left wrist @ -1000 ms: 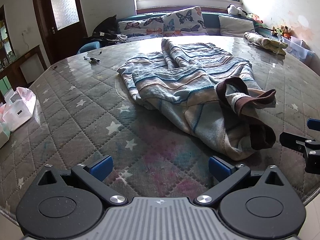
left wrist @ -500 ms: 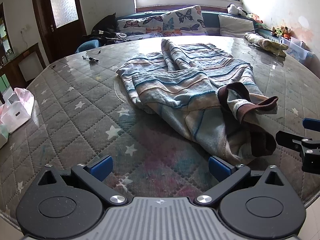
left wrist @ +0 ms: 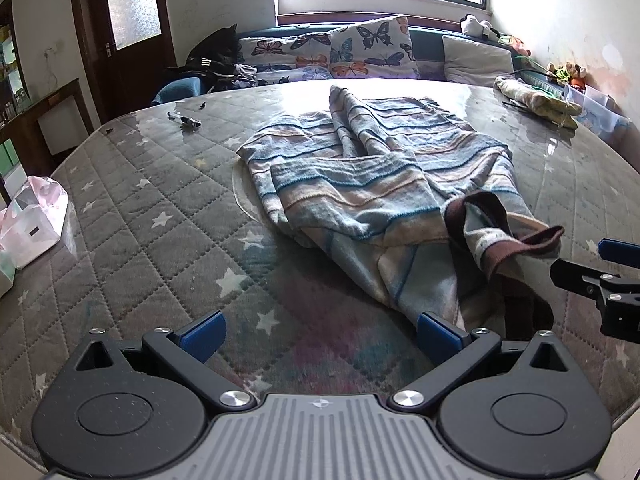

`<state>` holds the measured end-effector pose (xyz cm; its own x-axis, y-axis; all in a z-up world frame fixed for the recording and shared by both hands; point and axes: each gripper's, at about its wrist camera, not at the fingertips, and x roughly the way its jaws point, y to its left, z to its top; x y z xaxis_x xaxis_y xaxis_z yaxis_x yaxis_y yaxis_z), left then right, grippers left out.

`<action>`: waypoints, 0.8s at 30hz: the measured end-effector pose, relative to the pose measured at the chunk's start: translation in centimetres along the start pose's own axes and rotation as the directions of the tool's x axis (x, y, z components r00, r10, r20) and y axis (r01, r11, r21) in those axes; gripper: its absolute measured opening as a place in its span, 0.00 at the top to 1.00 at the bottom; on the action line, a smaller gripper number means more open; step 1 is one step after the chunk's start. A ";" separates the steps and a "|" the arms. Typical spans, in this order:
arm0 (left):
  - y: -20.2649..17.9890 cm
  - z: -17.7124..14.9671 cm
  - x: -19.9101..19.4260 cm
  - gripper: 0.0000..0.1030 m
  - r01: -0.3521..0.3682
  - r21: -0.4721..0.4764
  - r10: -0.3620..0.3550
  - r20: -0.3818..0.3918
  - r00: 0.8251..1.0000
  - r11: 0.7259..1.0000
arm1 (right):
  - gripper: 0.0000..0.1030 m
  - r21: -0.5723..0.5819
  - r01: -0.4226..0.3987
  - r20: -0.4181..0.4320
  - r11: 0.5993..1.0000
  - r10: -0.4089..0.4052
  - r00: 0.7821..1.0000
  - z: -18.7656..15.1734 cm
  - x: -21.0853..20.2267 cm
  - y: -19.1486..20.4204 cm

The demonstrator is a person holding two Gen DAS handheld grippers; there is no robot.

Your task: Fold towel

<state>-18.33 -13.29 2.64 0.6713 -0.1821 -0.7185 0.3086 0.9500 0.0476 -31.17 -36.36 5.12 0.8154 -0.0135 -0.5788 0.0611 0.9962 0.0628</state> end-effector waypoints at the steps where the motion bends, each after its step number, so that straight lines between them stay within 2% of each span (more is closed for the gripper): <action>1: 0.1 0.2 0.0 0.00 0.002 -0.005 -0.002 0.002 1.000 1.000 | 0.24 0.000 0.000 0.003 1.000 0.000 1.000 0.2 0.0 0.0; 6: 0.4 0.9 0.1 0.00 0.011 -0.023 -0.011 0.009 1.000 1.000 | 0.29 -0.015 0.002 0.023 1.000 -0.002 1.000 1.7 0.1 -0.1; 15: 0.1 2.9 0.9 0.00 0.043 -0.019 -0.043 0.027 0.999 0.999 | 0.32 -0.050 -0.008 0.053 0.999 0.011 0.999 3.5 0.2 -0.2; 21: -0.2 4.0 1.7 0.00 0.044 -0.014 -0.044 0.029 0.999 0.999 | 0.34 -0.024 -0.015 0.052 1.000 0.017 0.999 4.3 0.7 -1.0; 24: -0.4 4.9 2.1 0.00 0.051 -0.022 -0.050 0.040 0.998 0.998 | 0.39 -0.038 -0.029 0.032 0.999 0.030 0.999 4.5 1.6 -0.9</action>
<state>-13.73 -15.34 4.54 0.6816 -0.2390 -0.6916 0.3275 0.9448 -0.0037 -27.39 -37.65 7.79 0.8350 0.0138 -0.5501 0.0157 0.9987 0.0488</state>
